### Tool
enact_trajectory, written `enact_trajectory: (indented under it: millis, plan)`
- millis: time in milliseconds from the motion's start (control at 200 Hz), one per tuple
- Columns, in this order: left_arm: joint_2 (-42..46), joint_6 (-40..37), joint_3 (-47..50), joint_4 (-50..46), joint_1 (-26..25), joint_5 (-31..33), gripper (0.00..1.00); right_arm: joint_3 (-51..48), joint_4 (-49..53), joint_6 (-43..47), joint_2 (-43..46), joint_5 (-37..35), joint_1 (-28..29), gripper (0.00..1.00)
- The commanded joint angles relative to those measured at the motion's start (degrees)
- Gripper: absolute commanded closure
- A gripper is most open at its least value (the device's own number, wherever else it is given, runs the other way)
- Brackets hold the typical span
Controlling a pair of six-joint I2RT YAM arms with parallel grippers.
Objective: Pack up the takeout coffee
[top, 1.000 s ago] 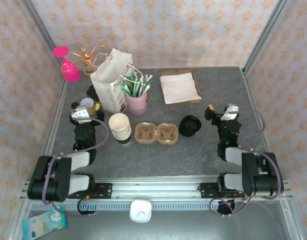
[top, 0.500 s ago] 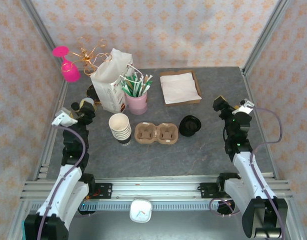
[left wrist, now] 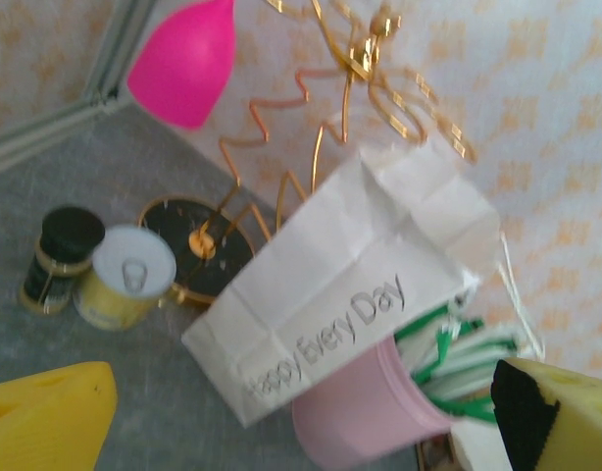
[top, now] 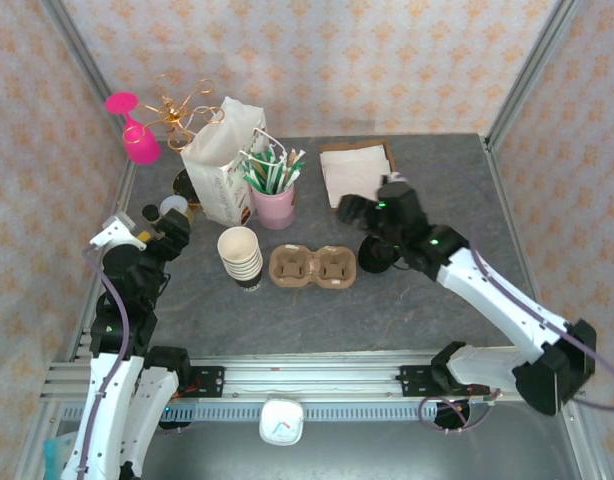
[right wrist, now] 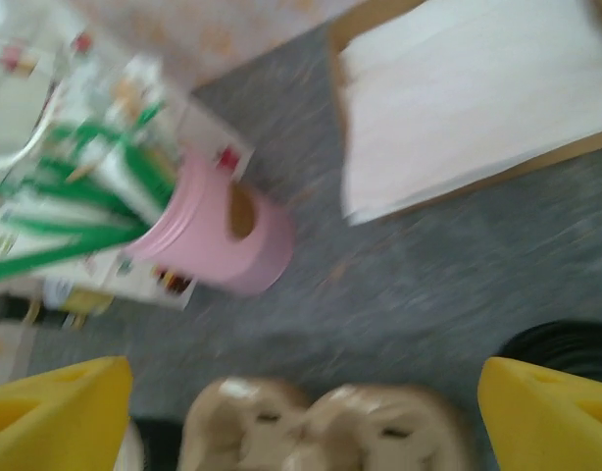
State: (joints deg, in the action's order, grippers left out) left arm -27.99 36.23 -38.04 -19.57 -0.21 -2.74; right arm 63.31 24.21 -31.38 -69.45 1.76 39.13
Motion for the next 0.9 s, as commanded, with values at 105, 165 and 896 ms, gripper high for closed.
enact_trajectory:
  millis: [105, 165, 896]
  plan:
    - [-1.02, 1.26, -3.59, -12.85, 0.60, -8.66, 0.01, 17.87, 14.41, -4.16, -13.22, -12.36, 17.56, 0.15]
    - [-0.85, 1.45, -4.04, -13.87, 0.58, -8.98, 0.01, 22.99, 16.22, -4.16, -17.83, -13.80, 21.24, 0.16]
    - [0.32, 1.39, -2.77, -15.14, 0.57, -9.95, 0.01, 49.85, 28.46, -3.26, -44.34, -18.26, 28.11, 0.59]
